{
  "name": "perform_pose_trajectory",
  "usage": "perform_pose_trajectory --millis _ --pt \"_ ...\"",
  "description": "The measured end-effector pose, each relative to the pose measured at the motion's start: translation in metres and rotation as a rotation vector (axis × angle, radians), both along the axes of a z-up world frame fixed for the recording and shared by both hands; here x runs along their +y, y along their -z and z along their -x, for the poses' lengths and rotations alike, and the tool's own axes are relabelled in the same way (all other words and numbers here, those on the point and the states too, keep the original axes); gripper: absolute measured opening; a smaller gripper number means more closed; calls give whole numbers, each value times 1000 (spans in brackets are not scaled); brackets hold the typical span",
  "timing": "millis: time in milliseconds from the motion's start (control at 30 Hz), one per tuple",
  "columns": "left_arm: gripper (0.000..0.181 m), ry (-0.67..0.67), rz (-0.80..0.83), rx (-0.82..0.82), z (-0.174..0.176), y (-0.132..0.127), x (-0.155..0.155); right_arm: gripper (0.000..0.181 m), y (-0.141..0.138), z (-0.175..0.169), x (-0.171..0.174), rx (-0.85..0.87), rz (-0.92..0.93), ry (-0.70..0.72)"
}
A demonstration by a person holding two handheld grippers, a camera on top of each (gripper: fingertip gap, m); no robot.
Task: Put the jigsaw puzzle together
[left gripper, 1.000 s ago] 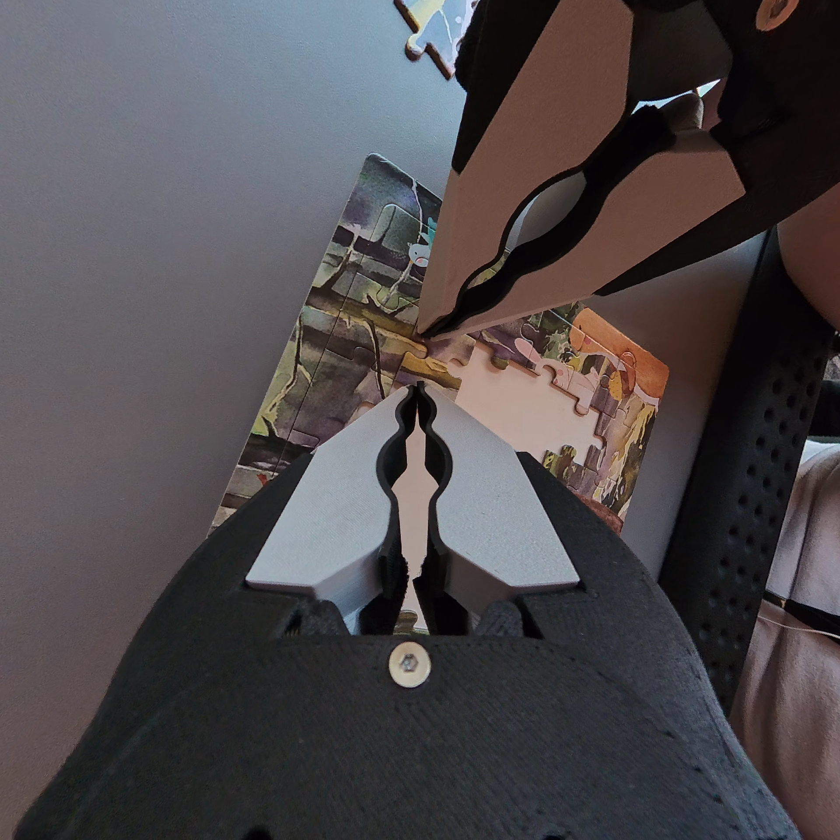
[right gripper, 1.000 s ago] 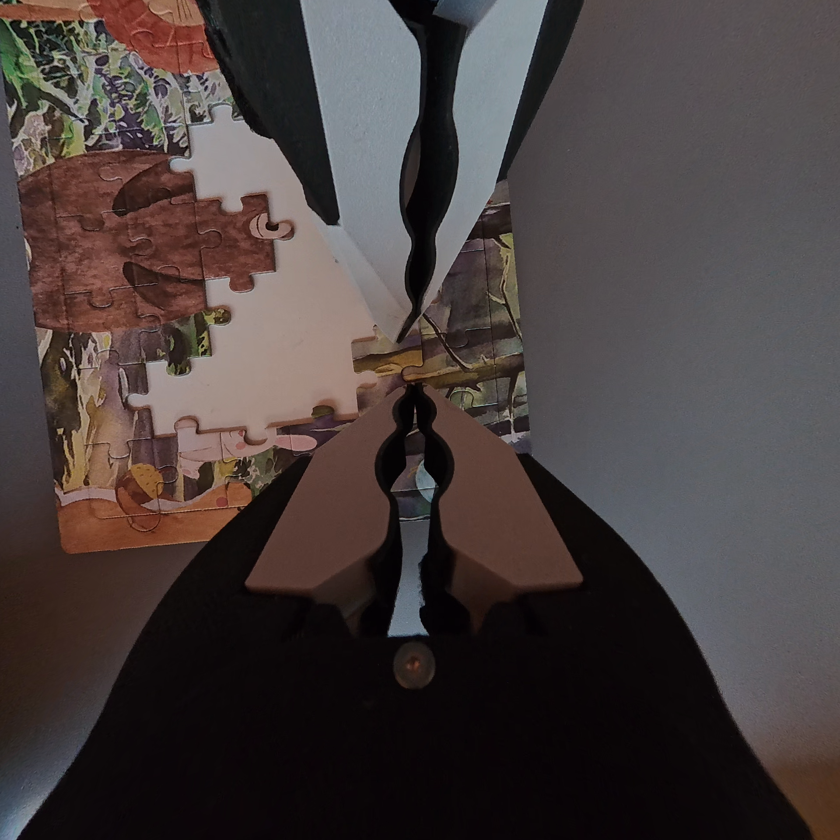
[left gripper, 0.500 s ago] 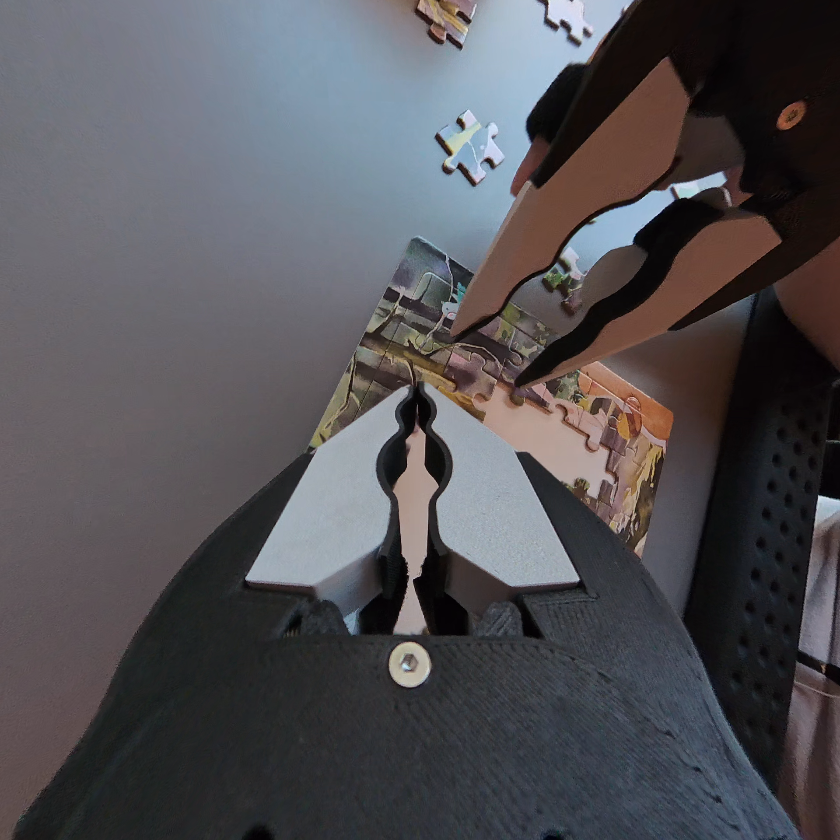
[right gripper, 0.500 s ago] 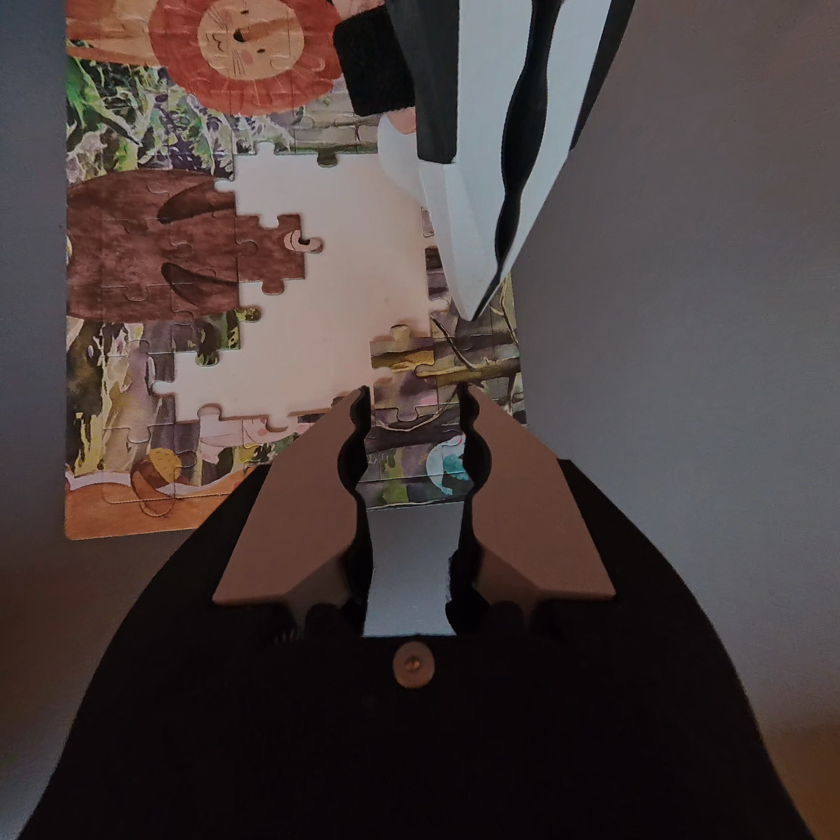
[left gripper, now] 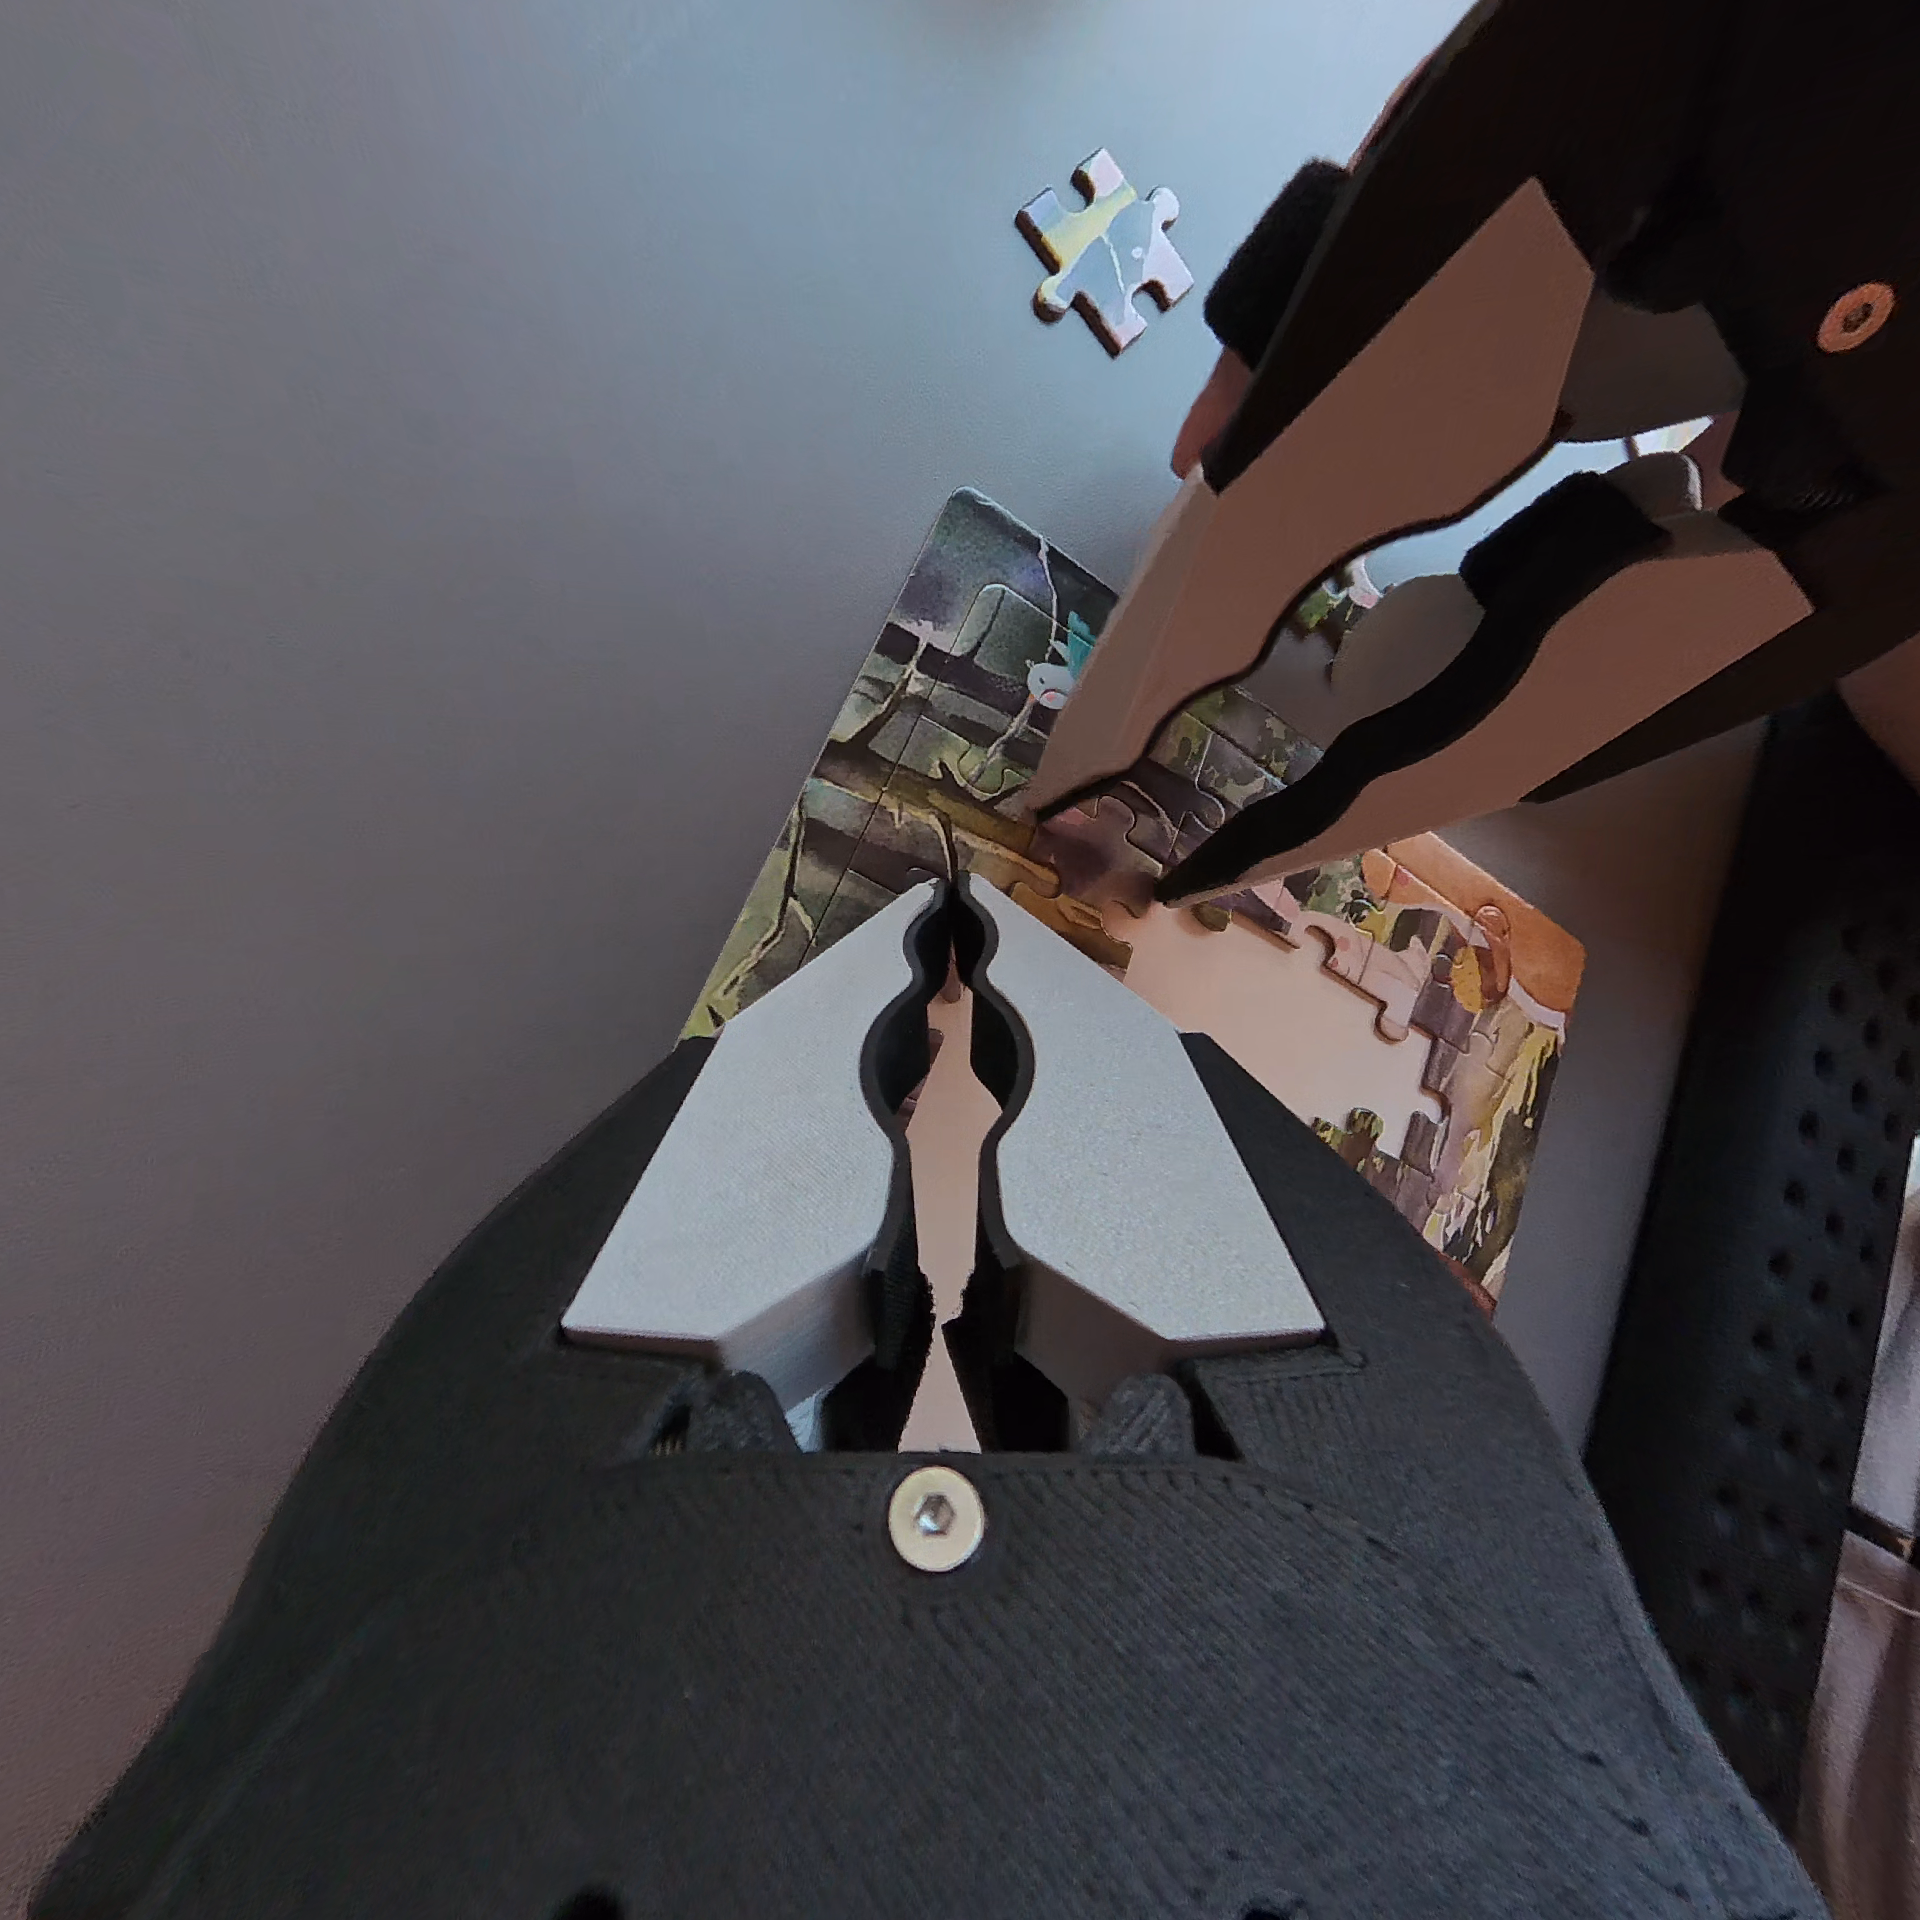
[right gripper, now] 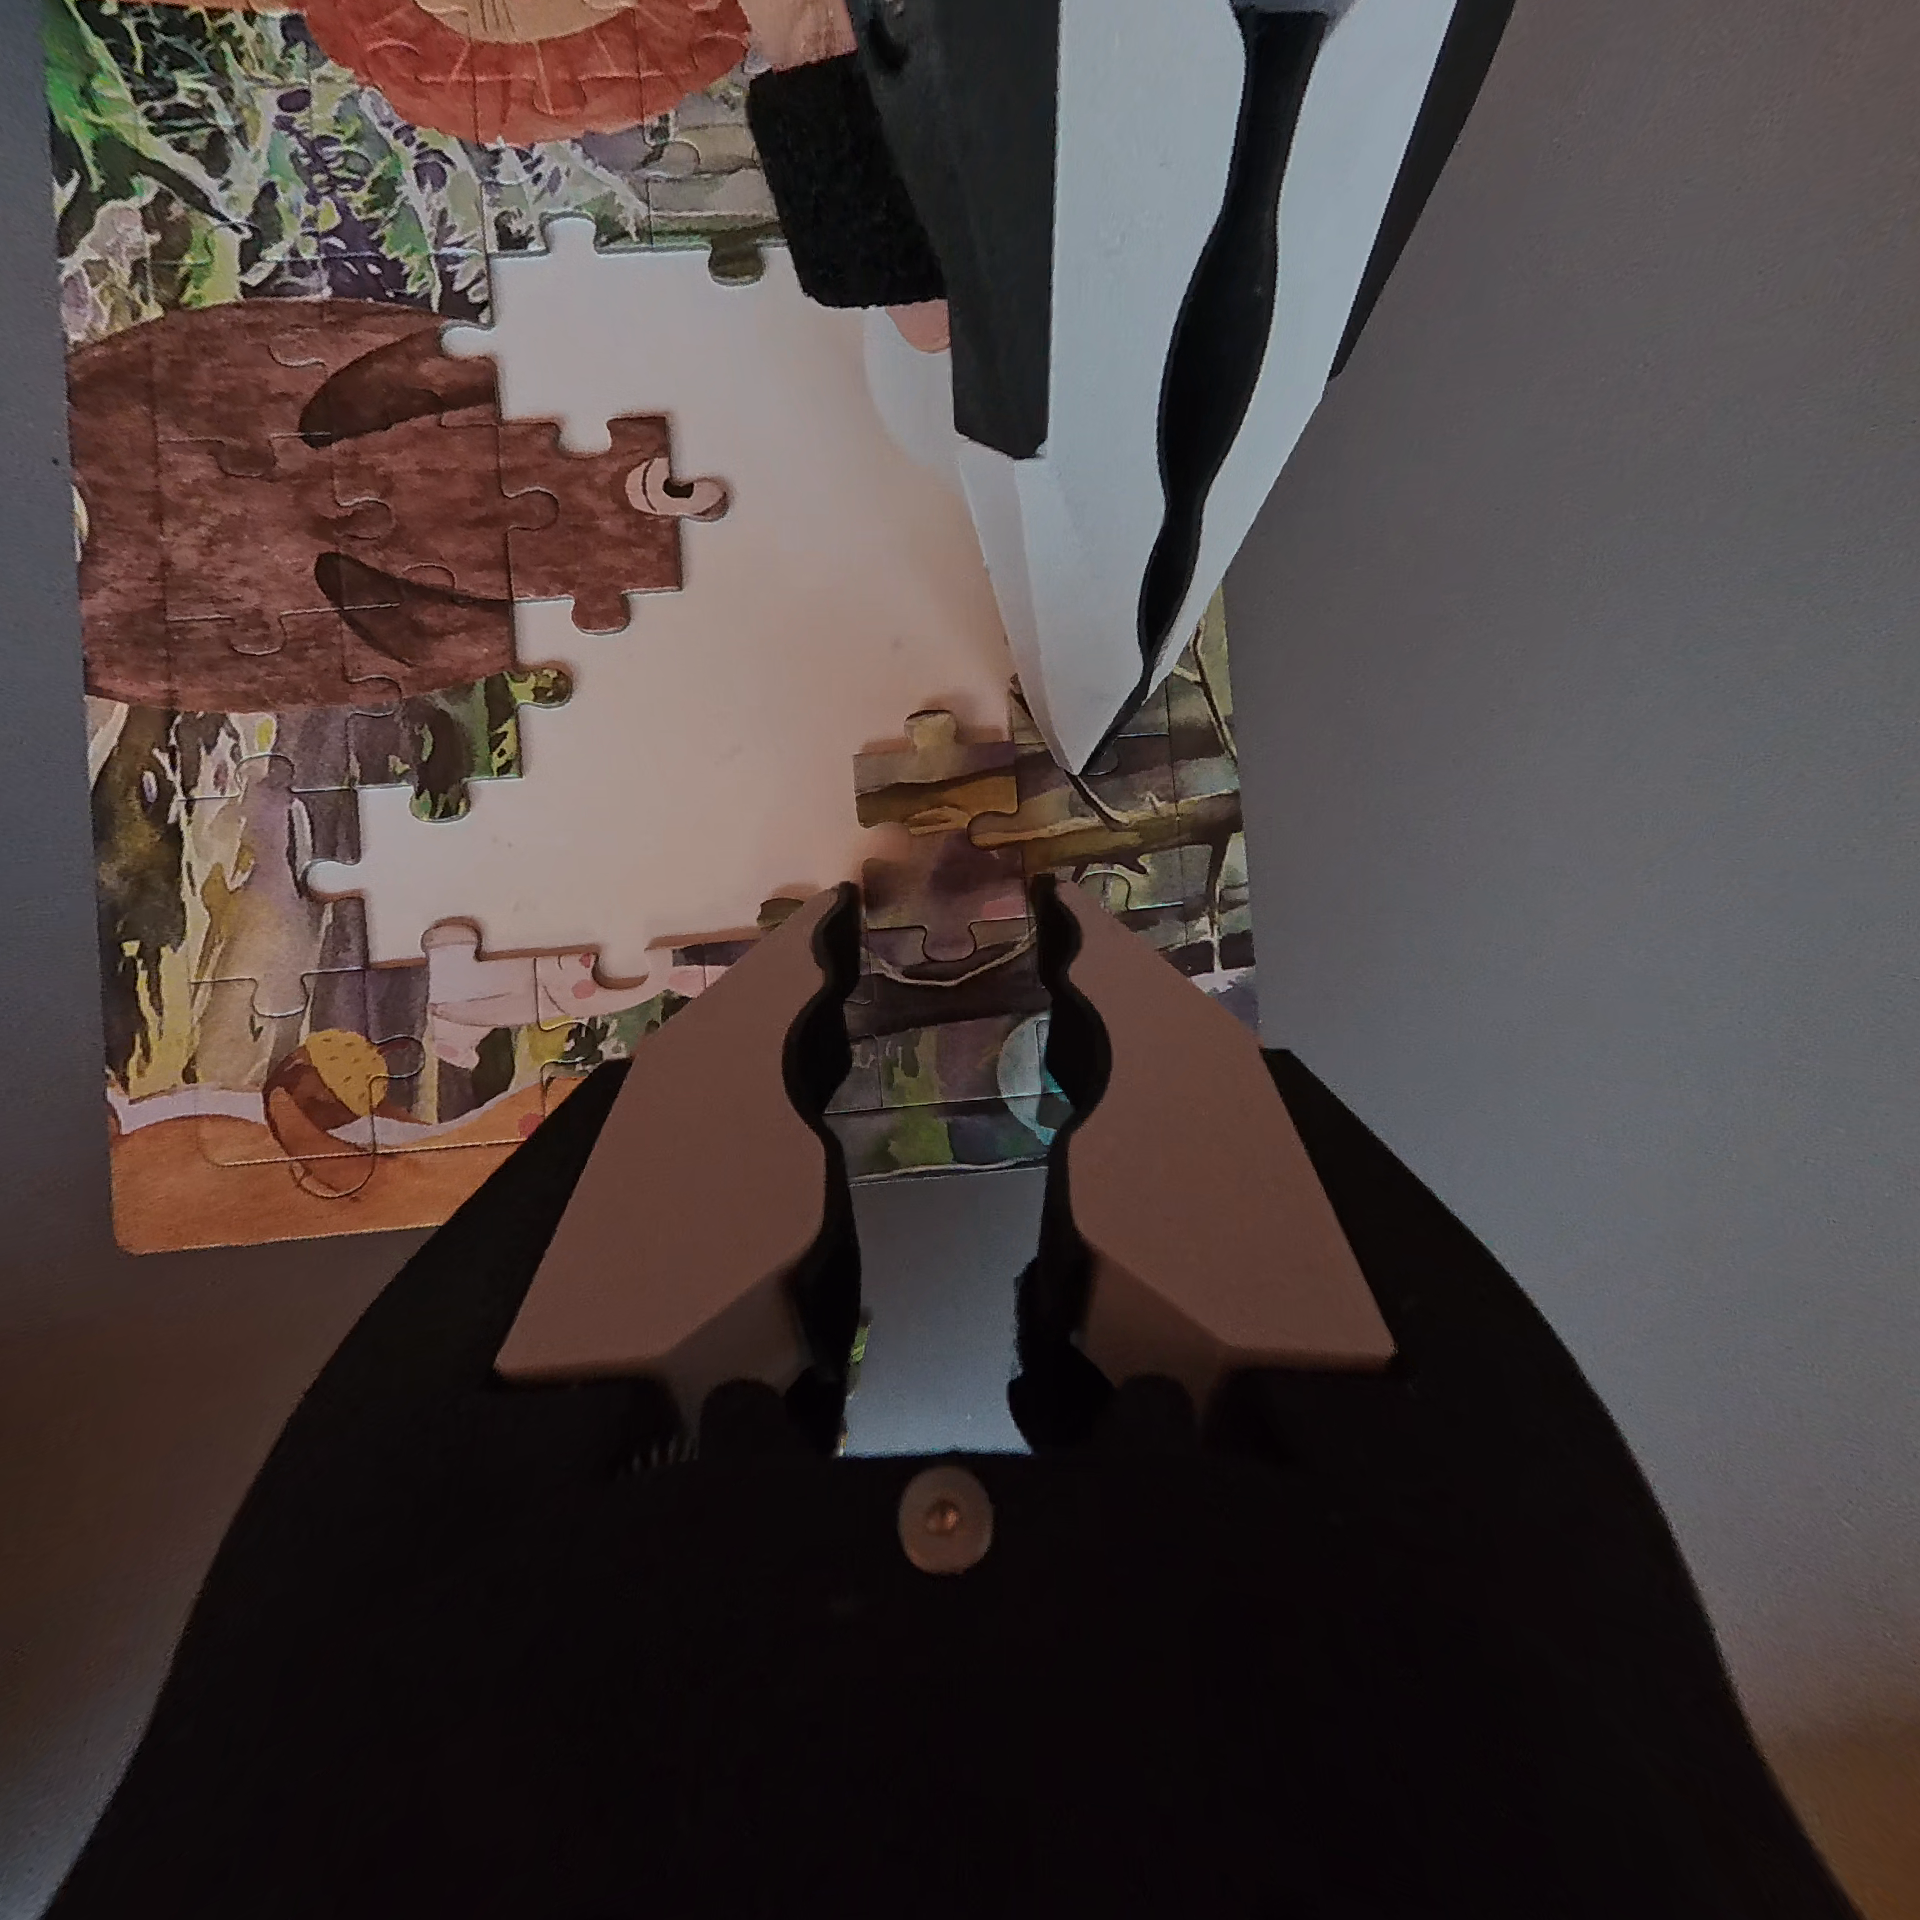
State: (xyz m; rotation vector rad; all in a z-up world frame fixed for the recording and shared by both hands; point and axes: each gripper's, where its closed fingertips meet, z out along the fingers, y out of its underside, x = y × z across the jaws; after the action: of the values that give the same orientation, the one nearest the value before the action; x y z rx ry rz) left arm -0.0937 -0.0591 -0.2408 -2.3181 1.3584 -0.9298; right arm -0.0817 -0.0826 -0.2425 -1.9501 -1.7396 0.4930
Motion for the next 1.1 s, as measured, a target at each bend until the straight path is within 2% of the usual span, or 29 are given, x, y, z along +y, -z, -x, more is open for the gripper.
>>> perform_pose_trajectory --millis 333,367,433,667,767,867,933,1100 --pt "0 -3 5 -8 1 0 -1 26 -1 1 -2 86 34 -9" --pt "0 -6 2 -6 1 0 0 9 -3 3 -10 129 90 -36" --pt "0 -13 -1 -4 3 0 1 2 -7 4 -11 188 137 -26" --pt "0 -15 9 -5 4 0 1 7 -9 9 -9 220 128 -23" --pt "0 -14 7 -4 4 0 1 24 -9 15 -7 197 64 -19" --pt "0 -15 10 -7 4 0 1 31 -9 18 0 159 -21 -1" --pt "0 -16 13 -9 4 0 1 36 -8 21 1 157 -5 12" --pt "0 -17 13 -10 4 0 1 34 0 25 3 135 -14 23"
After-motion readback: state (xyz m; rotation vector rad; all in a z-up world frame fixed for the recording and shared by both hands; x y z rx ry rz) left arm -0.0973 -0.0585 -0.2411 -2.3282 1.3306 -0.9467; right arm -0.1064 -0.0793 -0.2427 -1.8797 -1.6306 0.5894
